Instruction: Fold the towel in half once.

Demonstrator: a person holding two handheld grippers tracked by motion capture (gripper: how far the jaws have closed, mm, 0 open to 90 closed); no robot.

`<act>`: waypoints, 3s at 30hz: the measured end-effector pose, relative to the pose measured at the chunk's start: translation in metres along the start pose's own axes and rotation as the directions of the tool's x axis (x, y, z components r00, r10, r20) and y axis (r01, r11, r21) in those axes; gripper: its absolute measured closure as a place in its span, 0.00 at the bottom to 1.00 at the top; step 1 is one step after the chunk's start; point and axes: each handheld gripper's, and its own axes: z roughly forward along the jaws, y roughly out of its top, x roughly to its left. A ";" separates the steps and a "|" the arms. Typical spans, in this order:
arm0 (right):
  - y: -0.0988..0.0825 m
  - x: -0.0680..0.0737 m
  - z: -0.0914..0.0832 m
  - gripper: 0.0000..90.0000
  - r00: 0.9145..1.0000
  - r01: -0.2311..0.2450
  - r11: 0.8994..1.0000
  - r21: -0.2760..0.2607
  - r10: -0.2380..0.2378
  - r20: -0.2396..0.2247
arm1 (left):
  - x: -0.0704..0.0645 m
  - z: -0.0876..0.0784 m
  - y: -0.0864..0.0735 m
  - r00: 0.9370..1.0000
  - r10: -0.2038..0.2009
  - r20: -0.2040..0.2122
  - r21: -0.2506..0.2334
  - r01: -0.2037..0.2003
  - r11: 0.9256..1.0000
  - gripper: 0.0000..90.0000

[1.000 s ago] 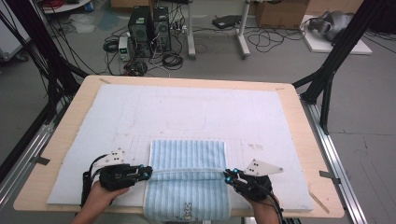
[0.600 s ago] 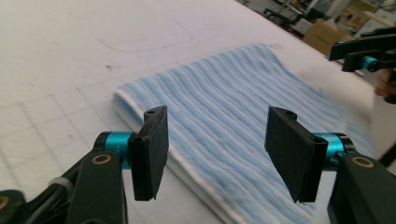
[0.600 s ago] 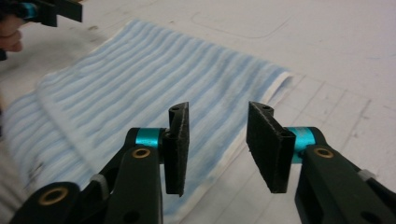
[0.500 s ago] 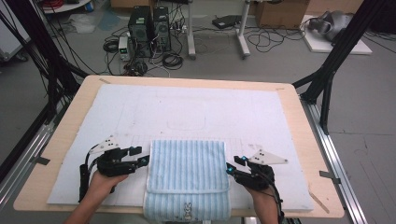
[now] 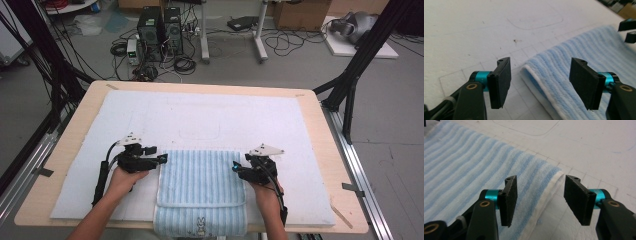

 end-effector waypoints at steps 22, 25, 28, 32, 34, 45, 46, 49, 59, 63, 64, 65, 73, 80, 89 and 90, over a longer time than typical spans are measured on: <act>-0.003 -0.001 0.017 0.93 0.997 -0.019 0.997 0.074 0.024 -0.069 | -0.006 0.019 0.004 0.996 0.077 -0.055 0.072 -0.073 0.995 0.94; -0.002 -0.004 0.020 0.93 0.999 -0.016 0.998 0.062 0.019 -0.048 | 0.001 0.026 0.010 0.997 0.051 -0.049 0.081 -0.047 0.996 0.94; 0.001 -0.010 0.024 0.93 0.999 -0.026 0.998 0.053 0.028 -0.031 | 0.006 0.033 0.018 0.998 0.026 -0.056 0.079 -0.022 0.997 0.94; 0.011 -0.014 0.032 0.93 1.000 -0.017 0.998 0.062 0.016 0.006 | 0.013 0.043 0.032 0.997 0.023 -0.075 0.072 -0.017 0.997 0.94; 0.015 -0.019 0.036 0.93 1.000 -0.024 0.998 0.051 0.023 0.015 | 0.017 0.047 0.039 0.997 0.012 -0.080 0.077 -0.006 0.997 0.94; 0.045 -0.036 0.062 0.93 0.997 -0.038 0.999 0.028 0.036 0.075 | 0.040 0.058 0.061 0.996 -0.008 -0.093 -0.035 0.005 0.999 0.94; 0.048 -0.037 0.064 0.93 0.996 -0.037 0.999 0.022 0.035 0.080 | 0.041 0.059 0.063 0.995 0.003 -0.099 -0.035 -0.006 0.999 0.94; 0.056 -0.036 0.071 0.93 0.994 -0.018 1.000 0.020 0.016 0.106 | 0.044 0.059 0.068 0.994 0.000 -0.110 -0.082 -0.009 0.997 0.94; 0.059 -0.039 0.082 0.60 0.986 -0.047 0.996 0.072 0.034 0.161 | 0.051 0.063 0.061 0.987 -0.040 -0.155 -0.042 0.034 0.999 0.62; 0.058 -0.037 0.069 0.46 0.988 -0.056 0.998 0.008 0.054 0.144 | 0.044 0.053 0.060 0.991 -0.039 -0.131 -0.052 0.033 0.998 0.48; 0.057 -0.035 0.065 0.45 0.990 -0.053 0.999 -0.003 0.053 0.127 | 0.042 0.050 0.060 0.992 -0.023 -0.124 -0.053 0.016 0.998 0.48; 0.056 -0.032 0.062 0.42 0.992 -0.042 0.999 -0.001 0.042 0.121 | 0.040 0.047 0.060 0.993 -0.006 -0.118 -0.052 0.000 0.999 0.48; 0.047 -0.020 0.030 0.36 0.997 0.001 0.998 -0.068 0.004 0.071 | 0.023 0.021 0.057 0.999 0.042 -0.007 -0.063 -0.043 0.997 0.45; 0.039 -0.024 0.008 0.39 1.000 -0.008 0.996 -0.091 0.010 0.023 | 0.012 0.005 0.042 0.996 0.079 0.040 -0.115 -0.074 0.991 0.45; 0.026 -0.024 0.001 0.42 1.000 -0.004 0.997 -0.075 0.002 -0.027 | 0.001 -0.007 0.025 0.981 0.170 0.095 -0.094 -0.161 0.982 0.56; 0.025 -0.023 0.000 0.42 1.000 -0.004 0.997 -0.071 0.002 -0.031 | 0.000 -0.007 0.023 0.978 0.179 0.103 -0.073 -0.172 0.982 0.57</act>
